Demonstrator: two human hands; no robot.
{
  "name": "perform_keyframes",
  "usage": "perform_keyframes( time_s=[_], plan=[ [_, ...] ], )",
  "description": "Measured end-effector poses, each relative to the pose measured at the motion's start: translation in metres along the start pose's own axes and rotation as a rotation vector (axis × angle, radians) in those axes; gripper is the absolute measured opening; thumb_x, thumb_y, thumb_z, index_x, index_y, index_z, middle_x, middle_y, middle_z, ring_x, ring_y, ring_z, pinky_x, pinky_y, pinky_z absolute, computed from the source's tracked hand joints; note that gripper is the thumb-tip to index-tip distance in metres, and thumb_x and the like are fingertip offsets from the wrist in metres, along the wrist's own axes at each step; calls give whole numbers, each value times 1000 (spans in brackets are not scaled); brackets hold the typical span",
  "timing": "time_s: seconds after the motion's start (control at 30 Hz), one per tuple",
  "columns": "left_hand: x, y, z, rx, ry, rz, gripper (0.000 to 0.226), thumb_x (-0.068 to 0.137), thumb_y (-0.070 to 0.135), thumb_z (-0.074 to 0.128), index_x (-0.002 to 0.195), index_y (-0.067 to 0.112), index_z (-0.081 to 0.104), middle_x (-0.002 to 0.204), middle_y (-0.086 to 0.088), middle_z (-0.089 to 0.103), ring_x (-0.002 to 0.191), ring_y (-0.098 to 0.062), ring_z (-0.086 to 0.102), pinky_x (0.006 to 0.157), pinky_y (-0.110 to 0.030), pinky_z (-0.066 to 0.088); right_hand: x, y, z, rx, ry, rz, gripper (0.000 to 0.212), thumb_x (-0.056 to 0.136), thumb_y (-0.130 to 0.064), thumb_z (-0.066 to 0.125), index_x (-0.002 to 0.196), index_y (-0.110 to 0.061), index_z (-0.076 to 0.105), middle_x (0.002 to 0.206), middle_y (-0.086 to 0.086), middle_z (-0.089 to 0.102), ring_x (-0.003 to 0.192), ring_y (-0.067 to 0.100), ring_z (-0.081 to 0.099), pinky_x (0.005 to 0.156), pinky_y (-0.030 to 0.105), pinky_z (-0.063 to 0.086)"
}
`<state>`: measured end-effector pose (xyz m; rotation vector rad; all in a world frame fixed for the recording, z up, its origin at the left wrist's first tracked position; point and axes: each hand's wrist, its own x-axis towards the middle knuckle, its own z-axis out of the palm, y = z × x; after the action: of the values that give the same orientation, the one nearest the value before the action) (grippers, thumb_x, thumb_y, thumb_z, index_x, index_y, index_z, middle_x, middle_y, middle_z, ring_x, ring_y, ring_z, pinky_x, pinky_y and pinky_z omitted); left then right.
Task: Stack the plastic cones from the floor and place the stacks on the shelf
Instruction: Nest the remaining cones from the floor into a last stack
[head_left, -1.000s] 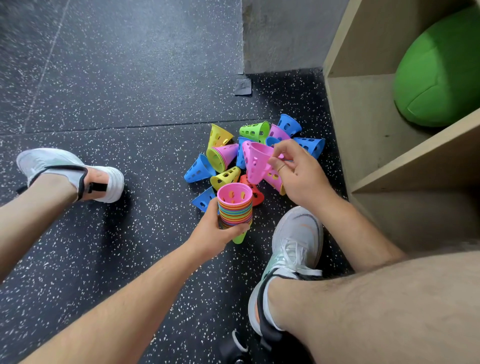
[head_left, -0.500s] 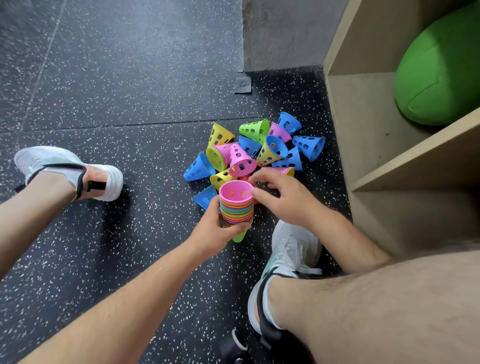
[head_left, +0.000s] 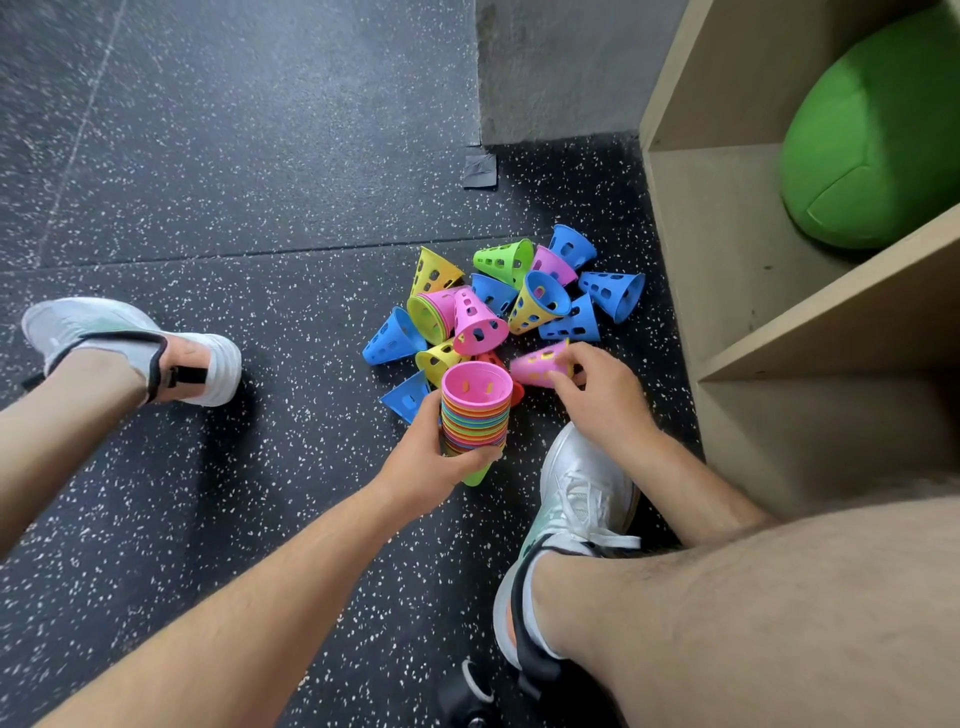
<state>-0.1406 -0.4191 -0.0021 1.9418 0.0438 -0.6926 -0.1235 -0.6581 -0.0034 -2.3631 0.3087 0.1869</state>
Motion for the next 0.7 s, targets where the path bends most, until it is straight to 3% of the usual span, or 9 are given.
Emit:
perform_keyframes(
  time_s=[0.07,0.2,0.33,0.47,0.6,0.7],
  plan=[
    [-1,1,0,1,-2,-2,78,80,29,91,140,37,41,125,17,65,113,7,61,111,-35,49,-1,0,-3,-60,15,-10,7,95,-27,61,100,-23,63,99,-7,65,87,18,61,75,35,49],
    [-1,1,0,-1,5,-5,80,79,29,91,141,36,41,126,16,65,114,6,62,111,-36,49,1,-10,-14,-92,51,-59,20,97,-23,58,118,-25,57,109,-8,68,92,22,65,80,39,52],
    [-2,3,0,3,3,-3,79,80,29,91,139,38,39,125,18,64,111,10,60,109,-31,48,9,-22,-22,-20,210,-236,30,95,-15,57,125,-19,62,107,3,68,97,28,63,83,43,52],
    [-3,4,-1,10,4,-2,77,80,30,90,138,39,40,123,19,64,111,9,61,107,-28,48,9,-40,-28,125,345,-439,25,96,-10,61,120,-12,69,107,3,69,98,23,64,87,39,53],
    [-3,1,0,1,11,-2,78,79,31,91,139,38,41,123,17,66,112,4,63,106,-30,50,3,-51,-23,192,190,-626,23,93,-7,67,115,-13,73,104,1,68,100,21,64,90,39,52],
    [-2,0,1,-20,23,5,75,79,28,91,138,31,45,122,11,67,111,0,65,104,-31,52,-9,-49,-9,183,-16,-592,20,90,-13,71,108,-17,75,101,-3,63,97,16,62,85,37,53]
  ],
)
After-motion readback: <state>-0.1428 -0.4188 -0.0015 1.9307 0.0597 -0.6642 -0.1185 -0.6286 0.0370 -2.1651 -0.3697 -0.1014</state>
